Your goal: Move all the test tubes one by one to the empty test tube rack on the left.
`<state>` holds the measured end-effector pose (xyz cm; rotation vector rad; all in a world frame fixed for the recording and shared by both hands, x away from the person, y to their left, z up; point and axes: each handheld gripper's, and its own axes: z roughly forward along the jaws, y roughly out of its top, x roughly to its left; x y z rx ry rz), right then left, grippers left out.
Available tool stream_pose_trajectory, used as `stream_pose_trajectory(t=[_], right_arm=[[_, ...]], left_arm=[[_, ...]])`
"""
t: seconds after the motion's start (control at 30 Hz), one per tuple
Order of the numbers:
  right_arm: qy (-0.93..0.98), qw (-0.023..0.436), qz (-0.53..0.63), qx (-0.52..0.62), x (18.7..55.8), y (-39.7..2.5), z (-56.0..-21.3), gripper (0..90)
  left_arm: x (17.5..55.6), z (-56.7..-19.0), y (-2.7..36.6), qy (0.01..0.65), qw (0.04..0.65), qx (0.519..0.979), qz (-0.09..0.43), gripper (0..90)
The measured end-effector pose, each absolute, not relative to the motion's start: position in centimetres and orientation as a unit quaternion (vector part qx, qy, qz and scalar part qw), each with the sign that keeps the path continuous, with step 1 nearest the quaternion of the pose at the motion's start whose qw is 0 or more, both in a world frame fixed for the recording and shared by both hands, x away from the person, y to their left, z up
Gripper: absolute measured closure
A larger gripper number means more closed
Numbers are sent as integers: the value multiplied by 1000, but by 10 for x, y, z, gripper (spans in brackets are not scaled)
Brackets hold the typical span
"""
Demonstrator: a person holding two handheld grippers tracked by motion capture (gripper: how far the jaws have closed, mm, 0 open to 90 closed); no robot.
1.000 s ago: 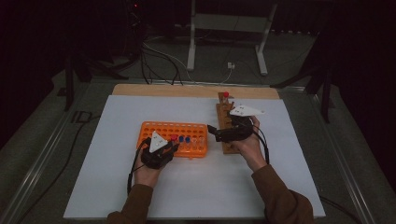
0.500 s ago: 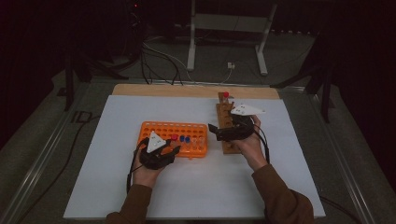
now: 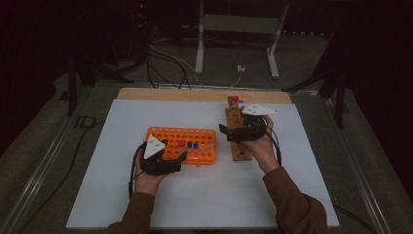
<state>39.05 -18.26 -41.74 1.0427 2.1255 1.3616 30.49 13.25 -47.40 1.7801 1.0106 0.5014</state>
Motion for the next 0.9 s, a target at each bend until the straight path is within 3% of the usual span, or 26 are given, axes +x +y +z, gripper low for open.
stream_pose_trajectory(t=[0.13,0.47,0.9], right_arm=[[759,210,486,379,397,-185,-415,3],[747,223,479,404,426,-192,-410,9],[741,229,441,451,473,-197,-430,176]], left_arm=[[306,-472,136,423,500,726,208,12],[306,-470,142,432,512,714,205,4],[305,-472,139,434,517,709,202,5]])
